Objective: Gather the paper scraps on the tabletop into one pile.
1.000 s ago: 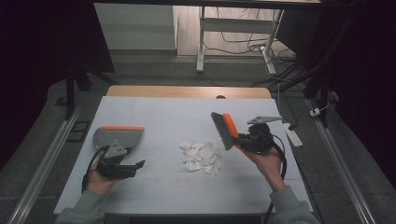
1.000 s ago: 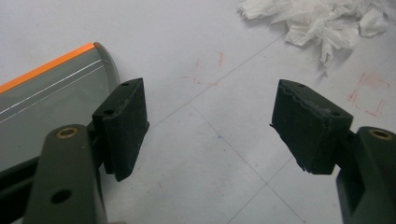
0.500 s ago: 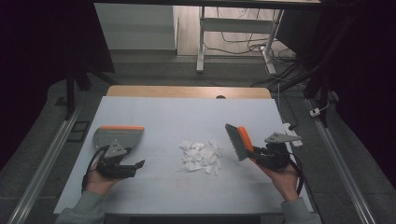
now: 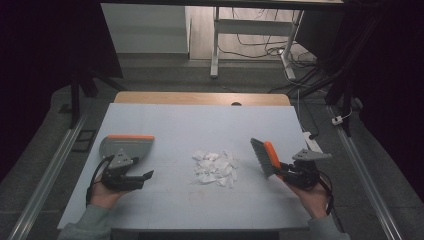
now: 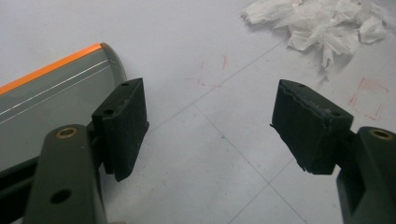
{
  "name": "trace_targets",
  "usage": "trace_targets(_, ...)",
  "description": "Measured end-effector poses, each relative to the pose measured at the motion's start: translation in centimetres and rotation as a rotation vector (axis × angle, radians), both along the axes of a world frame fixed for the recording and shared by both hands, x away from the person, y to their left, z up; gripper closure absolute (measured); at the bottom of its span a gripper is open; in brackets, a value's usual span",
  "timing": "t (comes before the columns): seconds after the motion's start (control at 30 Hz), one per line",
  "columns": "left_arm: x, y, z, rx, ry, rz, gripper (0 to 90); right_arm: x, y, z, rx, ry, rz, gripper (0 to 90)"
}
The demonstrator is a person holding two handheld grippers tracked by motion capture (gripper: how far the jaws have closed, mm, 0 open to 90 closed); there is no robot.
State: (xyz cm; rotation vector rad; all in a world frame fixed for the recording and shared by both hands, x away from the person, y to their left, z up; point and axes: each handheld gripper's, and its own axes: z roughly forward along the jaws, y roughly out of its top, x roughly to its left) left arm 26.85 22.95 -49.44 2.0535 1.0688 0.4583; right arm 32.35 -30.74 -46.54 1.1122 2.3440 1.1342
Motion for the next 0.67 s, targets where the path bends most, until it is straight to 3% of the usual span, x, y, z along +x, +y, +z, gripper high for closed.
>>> trace_targets(0.67,0.0,0.05,0.03,0.0,-0.002,0.001,27.2,-0.13,0.31,0.14,-0.007,-0.018,0.032,70.9)
